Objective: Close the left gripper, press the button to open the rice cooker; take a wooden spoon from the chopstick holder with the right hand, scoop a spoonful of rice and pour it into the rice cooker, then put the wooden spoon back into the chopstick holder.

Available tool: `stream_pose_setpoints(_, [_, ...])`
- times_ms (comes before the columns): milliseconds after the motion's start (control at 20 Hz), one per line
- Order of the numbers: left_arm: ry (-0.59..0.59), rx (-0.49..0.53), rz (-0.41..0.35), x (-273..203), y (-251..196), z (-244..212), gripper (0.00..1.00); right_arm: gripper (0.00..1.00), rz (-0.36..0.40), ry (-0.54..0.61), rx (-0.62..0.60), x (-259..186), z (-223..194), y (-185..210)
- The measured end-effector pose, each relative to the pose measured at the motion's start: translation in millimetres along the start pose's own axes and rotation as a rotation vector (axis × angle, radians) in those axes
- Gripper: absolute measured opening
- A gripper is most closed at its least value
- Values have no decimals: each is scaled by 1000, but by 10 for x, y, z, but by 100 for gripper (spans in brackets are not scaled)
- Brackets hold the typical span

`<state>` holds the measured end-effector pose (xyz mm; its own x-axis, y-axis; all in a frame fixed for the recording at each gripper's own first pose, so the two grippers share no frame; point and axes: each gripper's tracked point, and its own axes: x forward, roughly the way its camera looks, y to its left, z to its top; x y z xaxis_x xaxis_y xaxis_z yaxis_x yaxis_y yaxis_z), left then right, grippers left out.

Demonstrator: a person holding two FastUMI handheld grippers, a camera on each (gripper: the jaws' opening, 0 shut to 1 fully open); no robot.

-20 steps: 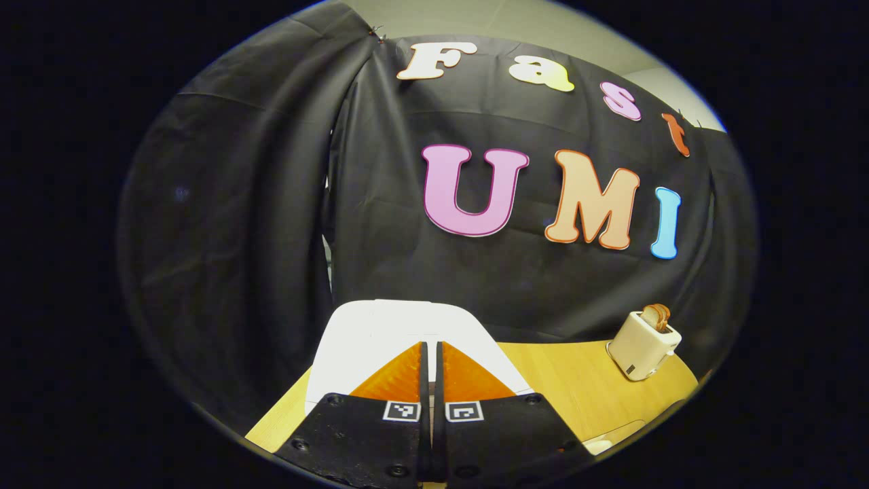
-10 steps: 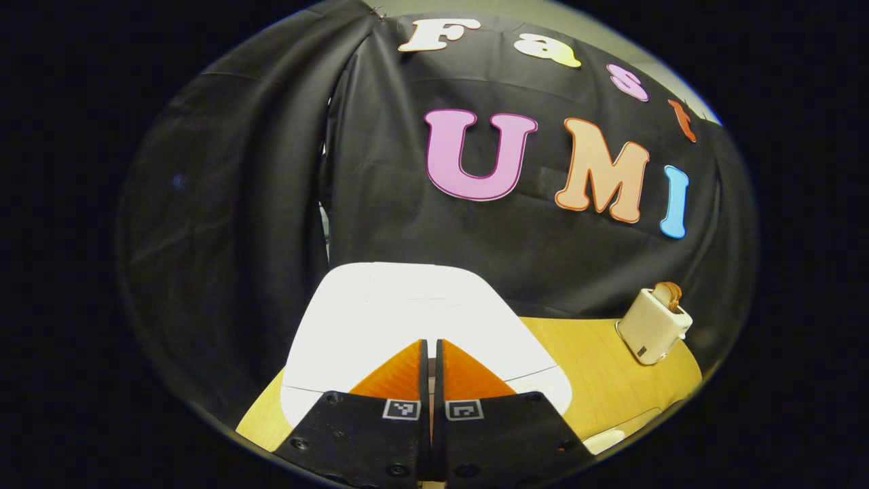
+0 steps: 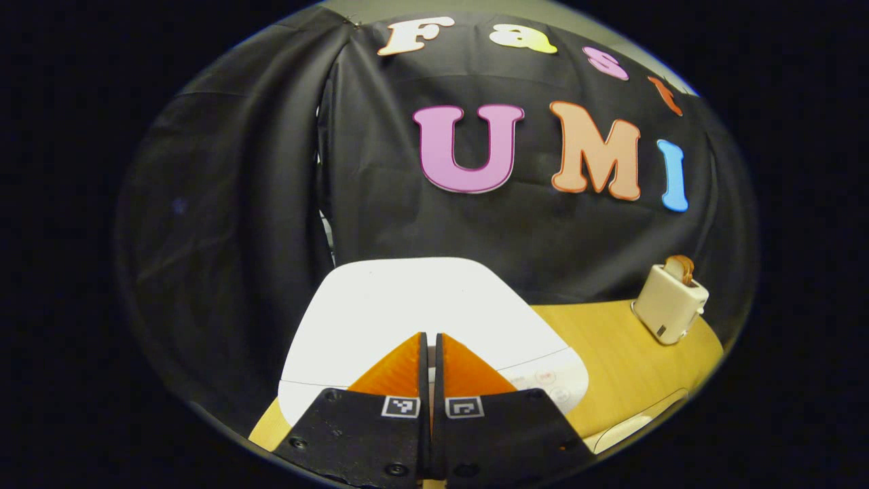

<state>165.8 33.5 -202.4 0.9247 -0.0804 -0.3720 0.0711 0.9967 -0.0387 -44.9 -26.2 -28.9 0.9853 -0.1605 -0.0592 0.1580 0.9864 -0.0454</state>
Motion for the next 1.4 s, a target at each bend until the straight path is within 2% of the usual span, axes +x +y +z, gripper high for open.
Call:
stream_pose_setpoints(200, [1, -1, -6, -20, -5, 41, 0, 98, 6, -19, -1, 8, 62, -61])
stream_pose_setpoints(750, [-169, 47, 44, -253, -18, 856, 0, 98, 11, -52, 42, 73, 164, -266])
stream_pose_setpoints(900, [-187, 48, 29, -344, -91, 951, 1, 99, 24, -57, 49, 111, 178, -268])
stream_pose_setpoints(950, [-189, 51, 44, -383, -75, 975, 12, 99, 29, -58, 47, 123, 183, -261])
stream_pose_setpoints(1100, [-238, 44, 32, -587, -180, 1156, 29, 100, 46, -65, 50, 144, 197, -257])
stream_pose_setpoints(1300, [-320, 41, 8, -956, -369, 1434, 92, 100, 52, -62, 55, 212, 169, -279])
stream_pose_setpoints(1350, [-342, 44, 5, -1074, -410, 1506, 97, 100, 52, -63, 55, 230, 169, -309])
stream_pose_setpoints(1400, [-361, 44, -3, -1169, -470, 1560, 97, 100, 51, -63, 55, 251, 174, -325])
